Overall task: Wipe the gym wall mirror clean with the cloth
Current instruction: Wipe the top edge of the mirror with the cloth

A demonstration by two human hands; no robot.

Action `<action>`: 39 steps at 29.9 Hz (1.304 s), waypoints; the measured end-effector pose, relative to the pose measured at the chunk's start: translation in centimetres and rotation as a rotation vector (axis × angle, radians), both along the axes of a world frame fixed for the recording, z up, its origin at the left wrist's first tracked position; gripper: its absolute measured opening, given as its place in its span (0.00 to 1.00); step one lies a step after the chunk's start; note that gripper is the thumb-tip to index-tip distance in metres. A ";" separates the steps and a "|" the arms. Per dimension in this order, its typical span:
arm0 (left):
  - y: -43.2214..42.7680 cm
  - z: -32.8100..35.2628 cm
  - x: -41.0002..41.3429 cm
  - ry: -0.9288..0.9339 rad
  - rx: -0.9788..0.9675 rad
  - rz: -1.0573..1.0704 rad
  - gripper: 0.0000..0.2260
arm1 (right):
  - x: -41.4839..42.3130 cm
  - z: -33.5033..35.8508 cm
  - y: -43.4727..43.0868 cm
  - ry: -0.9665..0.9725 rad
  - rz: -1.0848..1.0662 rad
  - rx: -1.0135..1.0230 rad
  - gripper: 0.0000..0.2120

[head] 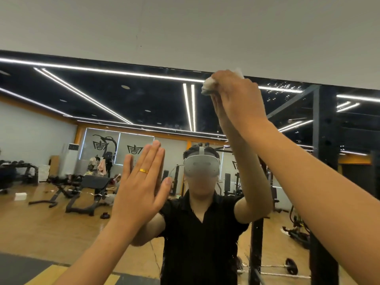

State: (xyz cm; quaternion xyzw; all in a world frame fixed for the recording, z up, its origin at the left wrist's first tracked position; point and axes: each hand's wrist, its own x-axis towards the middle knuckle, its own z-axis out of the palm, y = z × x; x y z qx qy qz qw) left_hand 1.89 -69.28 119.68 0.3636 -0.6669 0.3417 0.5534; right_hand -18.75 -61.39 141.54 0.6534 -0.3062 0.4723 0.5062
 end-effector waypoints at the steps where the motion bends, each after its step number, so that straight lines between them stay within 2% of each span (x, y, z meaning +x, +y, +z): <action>1: 0.0 0.0 0.0 -0.003 0.001 0.003 0.31 | 0.1 0.3 0.1 -0.027 -0.024 0.002 0.11; 3: 0.0 0.0 0.1 -0.003 0.003 0.006 0.31 | 0.3 -0.4 0.0 -0.069 -0.099 0.035 0.11; 7: 0.0 0.0 0.1 -0.002 0.008 -0.008 0.31 | -0.4 -6.2 0.7 0.004 0.038 0.121 0.10; 10: -0.1 -0.1 0.2 0.001 0.002 -0.017 0.31 | -2.1 -10.2 2.1 0.096 -0.071 0.249 0.18; 12: -0.1 -0.1 0.2 0.000 -0.008 -0.014 0.31 | -3.1 -10.1 2.8 0.178 -0.106 0.269 0.22; 16: 0.1 0.0 0.2 -0.003 -0.014 -0.013 0.31 | -3.1 -7.3 3.2 0.231 -0.153 0.249 0.18; 20: 0.0 0.0 0.3 -0.009 -0.032 -0.015 0.31 | -3.6 -5.2 2.6 0.393 -0.237 0.146 0.19; 27: 0.1 -0.1 0.3 -0.019 -0.014 -0.031 0.31 | -1.2 -0.4 2.3 0.093 -0.127 0.060 0.15; 31: 0.1 -0.1 0.4 -0.027 -0.018 -0.023 0.31 | 0.7 -2.7 0.9 -0.179 -0.038 0.098 0.14; 34: 0.2 -0.1 0.4 -0.025 -0.024 -0.030 0.31 | 0.6 -8.4 1.0 -0.118 -0.057 0.120 0.16; 36: 0.3 -0.1 0.5 -0.028 -0.028 -0.037 0.31 | 0.1 -11.3 1.3 -0.023 -0.102 0.106 0.21; 39: 0.3 -0.2 0.6 -0.037 -0.021 -0.039 0.31 | -1.2 -10.2 0.4 0.075 -0.187 0.056 0.23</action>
